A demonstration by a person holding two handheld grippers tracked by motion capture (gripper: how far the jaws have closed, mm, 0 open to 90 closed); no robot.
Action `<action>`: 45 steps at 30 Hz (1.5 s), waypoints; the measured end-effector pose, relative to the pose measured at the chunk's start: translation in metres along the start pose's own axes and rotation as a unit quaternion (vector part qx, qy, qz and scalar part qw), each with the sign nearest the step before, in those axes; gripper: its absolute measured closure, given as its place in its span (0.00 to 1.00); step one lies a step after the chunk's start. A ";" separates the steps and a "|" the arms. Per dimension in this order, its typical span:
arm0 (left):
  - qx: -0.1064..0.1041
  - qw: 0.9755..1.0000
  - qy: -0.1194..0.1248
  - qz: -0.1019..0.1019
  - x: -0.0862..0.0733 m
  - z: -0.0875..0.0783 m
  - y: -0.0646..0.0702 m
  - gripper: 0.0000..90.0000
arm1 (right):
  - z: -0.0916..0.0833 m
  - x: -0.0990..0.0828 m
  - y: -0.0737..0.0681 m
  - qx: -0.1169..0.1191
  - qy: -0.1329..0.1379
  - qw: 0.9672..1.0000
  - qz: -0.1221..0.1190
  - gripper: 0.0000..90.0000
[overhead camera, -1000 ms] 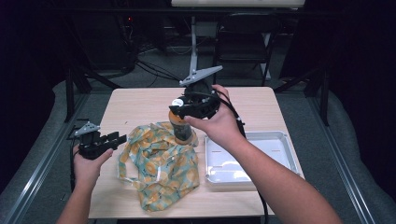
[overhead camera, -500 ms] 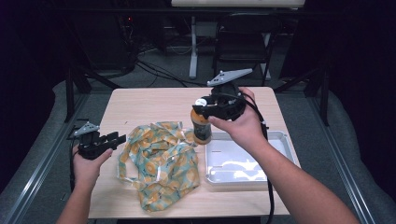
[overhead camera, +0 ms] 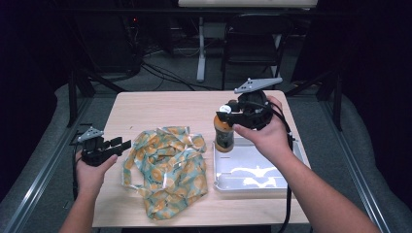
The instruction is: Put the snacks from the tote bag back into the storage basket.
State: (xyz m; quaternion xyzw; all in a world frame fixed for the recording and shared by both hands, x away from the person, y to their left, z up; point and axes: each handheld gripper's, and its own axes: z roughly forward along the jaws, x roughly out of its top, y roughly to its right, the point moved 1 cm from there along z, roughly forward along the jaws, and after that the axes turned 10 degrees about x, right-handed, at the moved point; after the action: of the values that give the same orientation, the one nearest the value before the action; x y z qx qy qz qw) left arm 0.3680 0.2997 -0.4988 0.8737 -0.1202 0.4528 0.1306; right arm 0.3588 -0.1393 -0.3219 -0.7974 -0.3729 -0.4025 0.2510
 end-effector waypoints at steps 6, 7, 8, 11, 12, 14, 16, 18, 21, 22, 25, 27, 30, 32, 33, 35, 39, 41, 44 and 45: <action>0.005 1.000 0.002 0.000 0.000 -0.001 -0.001 0.55 | -0.002 -0.004 0.004 -0.006 0.001 1.000 0.002 0.65; 0.006 1.000 0.005 -0.001 0.000 -0.001 -0.001 0.55 | -0.002 -0.005 0.004 -0.009 0.000 1.000 0.002 0.65; 0.006 1.000 0.005 -0.001 0.000 -0.001 -0.001 0.55 | -0.002 -0.006 0.005 -0.009 0.001 1.000 0.002 0.65; 0.006 1.000 0.007 0.000 0.000 -0.001 -0.002 0.54 | -0.002 -0.007 0.006 -0.008 0.001 1.000 0.003 0.65; 0.009 1.000 0.009 0.003 0.000 -0.001 -0.001 0.53 | -0.001 -0.010 0.007 -0.008 -0.001 1.000 0.004 0.65; 0.012 1.000 0.011 0.004 0.000 -0.001 -0.001 0.53 | -0.001 -0.010 0.008 -0.006 -0.001 1.000 0.004 0.65; 0.013 1.000 0.010 0.002 0.000 -0.001 -0.002 0.53 | 0.002 -0.014 0.009 -0.006 -0.001 1.000 0.006 0.65; 0.013 1.000 0.009 0.002 0.000 -0.001 -0.002 0.53 | 0.003 -0.016 0.010 -0.006 -0.004 1.000 0.006 0.65; 0.014 1.000 0.007 0.003 0.000 -0.001 -0.002 0.53 | 0.006 -0.020 0.012 -0.005 -0.002 1.000 0.008 0.65; 0.016 1.000 0.006 0.005 0.000 -0.001 -0.002 0.53 | 0.007 -0.021 0.012 -0.005 -0.002 1.000 0.008 0.65; 0.016 1.000 0.002 0.008 0.000 0.000 -0.002 0.53 | 0.012 -0.026 0.014 -0.004 -0.004 1.000 0.011 0.65; 0.017 1.000 0.000 0.008 0.000 0.000 -0.002 0.53 | 0.013 -0.027 0.015 -0.003 -0.003 1.000 0.013 0.65; 0.017 1.000 0.001 0.007 -0.001 0.000 -0.003 0.53 | 0.021 -0.034 0.019 -0.001 -0.004 1.000 0.021 0.65; 0.017 1.000 0.001 0.007 -0.001 0.000 -0.003 0.53 | 0.024 -0.037 0.021 -0.003 -0.008 1.000 0.021 0.65; 0.016 1.000 0.001 0.007 -0.001 0.000 -0.003 0.53 | 0.026 -0.039 0.021 -0.003 -0.007 1.000 0.023 0.65; 0.016 1.000 0.000 0.007 -0.001 0.000 -0.003 0.53 | 0.027 -0.040 0.021 -0.004 -0.005 1.000 0.024 0.65; 0.014 1.000 0.001 0.005 0.000 0.000 -0.004 0.53 | 0.033 -0.046 0.024 -0.002 -0.006 1.000 0.025 0.65; 0.014 1.000 0.002 0.004 -0.001 0.000 -0.004 0.53 | 0.036 -0.049 0.025 -0.003 -0.004 1.000 0.027 0.65; 0.014 1.000 0.002 0.003 -0.001 0.000 -0.004 0.53 | 0.038 -0.052 0.026 -0.002 -0.006 1.000 0.027 0.65; 0.014 1.000 0.001 0.003 -0.001 0.000 -0.004 0.53 | 0.040 -0.055 0.026 -0.004 -0.006 1.000 0.028 0.65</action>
State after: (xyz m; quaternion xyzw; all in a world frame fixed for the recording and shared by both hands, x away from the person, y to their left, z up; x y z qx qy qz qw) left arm 0.3686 0.3037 -0.4996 0.8746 -0.1161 0.4560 0.1167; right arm 0.3761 -0.1488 -0.3917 -0.8109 -0.3500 -0.3922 0.2572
